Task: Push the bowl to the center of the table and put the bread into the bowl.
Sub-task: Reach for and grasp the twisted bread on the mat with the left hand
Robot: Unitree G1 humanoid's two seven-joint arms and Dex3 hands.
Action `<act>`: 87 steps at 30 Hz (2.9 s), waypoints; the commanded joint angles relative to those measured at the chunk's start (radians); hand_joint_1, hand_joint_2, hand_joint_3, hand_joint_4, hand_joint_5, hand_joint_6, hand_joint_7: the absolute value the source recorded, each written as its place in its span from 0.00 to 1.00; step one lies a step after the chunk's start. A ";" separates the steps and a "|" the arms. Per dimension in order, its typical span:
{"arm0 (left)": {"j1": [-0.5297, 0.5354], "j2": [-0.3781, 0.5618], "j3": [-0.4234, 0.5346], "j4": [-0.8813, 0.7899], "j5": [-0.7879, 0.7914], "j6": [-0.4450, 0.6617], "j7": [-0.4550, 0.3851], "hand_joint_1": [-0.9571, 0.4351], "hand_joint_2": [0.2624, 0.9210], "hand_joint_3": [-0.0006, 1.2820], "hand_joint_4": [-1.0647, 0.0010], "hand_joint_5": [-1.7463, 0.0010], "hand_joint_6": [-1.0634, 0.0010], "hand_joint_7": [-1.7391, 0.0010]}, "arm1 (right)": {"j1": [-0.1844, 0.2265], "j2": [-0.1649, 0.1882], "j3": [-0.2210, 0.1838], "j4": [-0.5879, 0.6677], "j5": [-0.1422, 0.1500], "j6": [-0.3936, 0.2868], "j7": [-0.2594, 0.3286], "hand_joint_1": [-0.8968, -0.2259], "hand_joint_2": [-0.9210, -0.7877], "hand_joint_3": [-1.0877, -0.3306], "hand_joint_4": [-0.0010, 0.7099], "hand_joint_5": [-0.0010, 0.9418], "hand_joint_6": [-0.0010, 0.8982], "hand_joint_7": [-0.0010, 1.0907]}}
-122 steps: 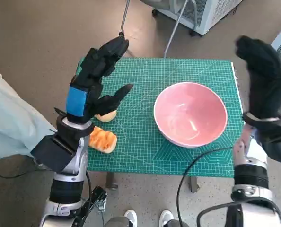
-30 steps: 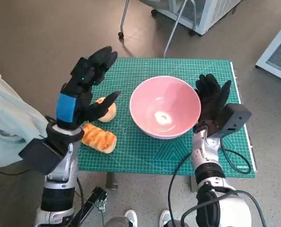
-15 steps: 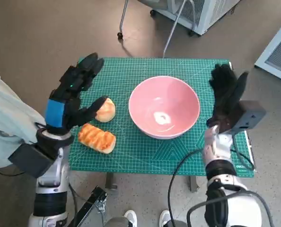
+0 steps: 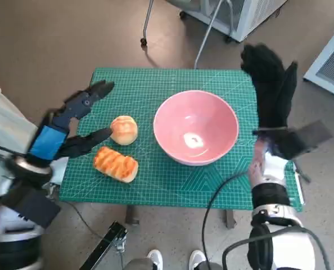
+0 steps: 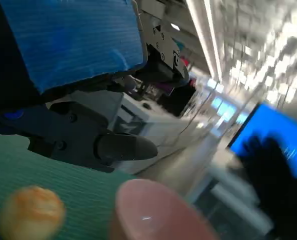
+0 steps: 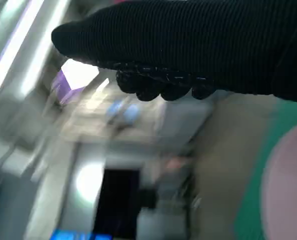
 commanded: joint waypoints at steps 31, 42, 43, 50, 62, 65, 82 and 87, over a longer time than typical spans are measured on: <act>0.050 0.202 -0.154 0.023 0.110 0.015 -0.240 0.48 0.93 0.00 0.61 1.00 0.47 0.98 | 0.105 -0.001 0.115 -0.234 0.020 -0.056 0.068 0.32 0.00 0.44 0.41 0.01 0.01 0.83; -0.013 0.189 -0.244 0.109 0.167 0.029 -0.250 0.48 0.93 0.00 0.62 1.00 0.48 0.99 | 0.118 -0.016 0.135 -0.278 0.017 -0.056 0.066 0.33 0.00 0.44 0.40 0.01 0.00 0.85; -0.020 0.187 -0.252 0.119 0.171 0.029 -0.251 0.48 0.93 0.00 0.62 1.00 0.48 0.99 | 0.120 -0.017 0.137 -0.284 0.017 -0.054 0.065 0.33 0.00 0.44 0.40 0.01 0.00 0.85; -0.065 0.173 -0.300 0.194 0.187 0.031 -0.255 0.50 0.93 0.00 0.62 1.00 0.48 0.99 | 0.136 -0.025 0.146 -0.323 0.024 -0.040 0.064 0.33 0.00 0.43 0.40 0.01 0.00 0.85; -0.132 0.123 -0.367 0.345 0.241 0.025 -0.219 0.56 0.93 0.00 0.62 1.00 0.48 0.99 | 0.143 -0.038 0.145 -0.326 0.030 -0.041 0.069 0.31 0.00 0.44 0.41 0.01 0.00 0.85; -0.146 0.109 -0.384 0.381 0.267 0.030 -0.200 0.57 0.93 0.00 0.62 1.00 0.48 0.99 | 0.144 -0.039 0.145 -0.327 0.032 -0.042 0.070 0.31 0.00 0.44 0.41 0.01 0.00 0.85; -0.151 0.070 -0.465 0.443 0.402 0.097 -0.155 0.60 0.99 0.01 0.50 0.97 0.45 0.98 | 0.142 -0.037 0.141 -0.305 0.037 -0.054 0.070 0.31 0.00 0.45 0.42 0.01 0.00 0.85; -0.155 0.065 -0.491 0.449 0.426 0.149 -0.184 0.61 1.00 0.01 0.43 0.95 0.42 0.97 | 0.140 -0.035 0.141 -0.299 0.043 -0.052 0.073 0.31 0.00 0.45 0.41 0.01 0.00 0.85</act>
